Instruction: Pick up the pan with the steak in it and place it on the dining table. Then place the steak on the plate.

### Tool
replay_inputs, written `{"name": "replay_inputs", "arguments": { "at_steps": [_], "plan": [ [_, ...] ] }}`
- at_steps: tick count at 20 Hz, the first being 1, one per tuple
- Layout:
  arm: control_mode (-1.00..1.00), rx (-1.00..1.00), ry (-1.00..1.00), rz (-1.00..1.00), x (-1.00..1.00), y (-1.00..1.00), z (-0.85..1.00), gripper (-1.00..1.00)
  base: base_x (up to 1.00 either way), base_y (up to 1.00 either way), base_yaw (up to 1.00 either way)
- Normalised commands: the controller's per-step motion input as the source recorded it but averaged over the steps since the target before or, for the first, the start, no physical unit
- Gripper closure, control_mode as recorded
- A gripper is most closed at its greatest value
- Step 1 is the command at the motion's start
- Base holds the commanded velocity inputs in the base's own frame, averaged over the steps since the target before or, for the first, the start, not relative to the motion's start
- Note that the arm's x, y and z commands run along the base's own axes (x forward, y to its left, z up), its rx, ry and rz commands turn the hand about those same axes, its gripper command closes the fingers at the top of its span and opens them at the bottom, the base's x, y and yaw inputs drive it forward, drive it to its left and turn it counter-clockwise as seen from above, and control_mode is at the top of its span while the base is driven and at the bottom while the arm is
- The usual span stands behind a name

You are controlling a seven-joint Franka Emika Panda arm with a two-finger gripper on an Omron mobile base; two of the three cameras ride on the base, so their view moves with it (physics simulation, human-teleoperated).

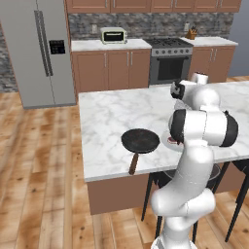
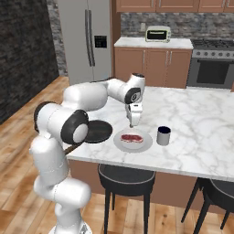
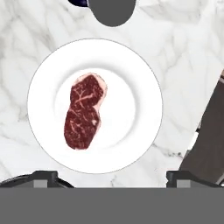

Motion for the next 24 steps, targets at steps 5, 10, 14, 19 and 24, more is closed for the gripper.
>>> {"name": "replay_inputs", "arguments": {
  "at_steps": [5,10,14,19,24],
  "plan": [
    [-1.0,-0.14,-0.11,0.09,-0.71,0.42,0.32,-1.0,0.0,0.0,0.0],
    [-1.0,-0.15,-0.25,0.08,-0.61,0.37,0.22,-1.0,0.0,0.0,0.0],
    [-1.0,-0.09,-0.46,0.06,-0.52,0.1,0.09,-1.0,0.0,0.0,0.0],
    [-1.0,-0.02,-0.24,0.0,-0.35,0.07,0.06,-1.0,0.0,0.0,0.0],
    [-1.0,-0.17,-0.37,0.01,-0.49,0.62,0.32,-1.0,0.0,0.0,0.0]
  ]
}}
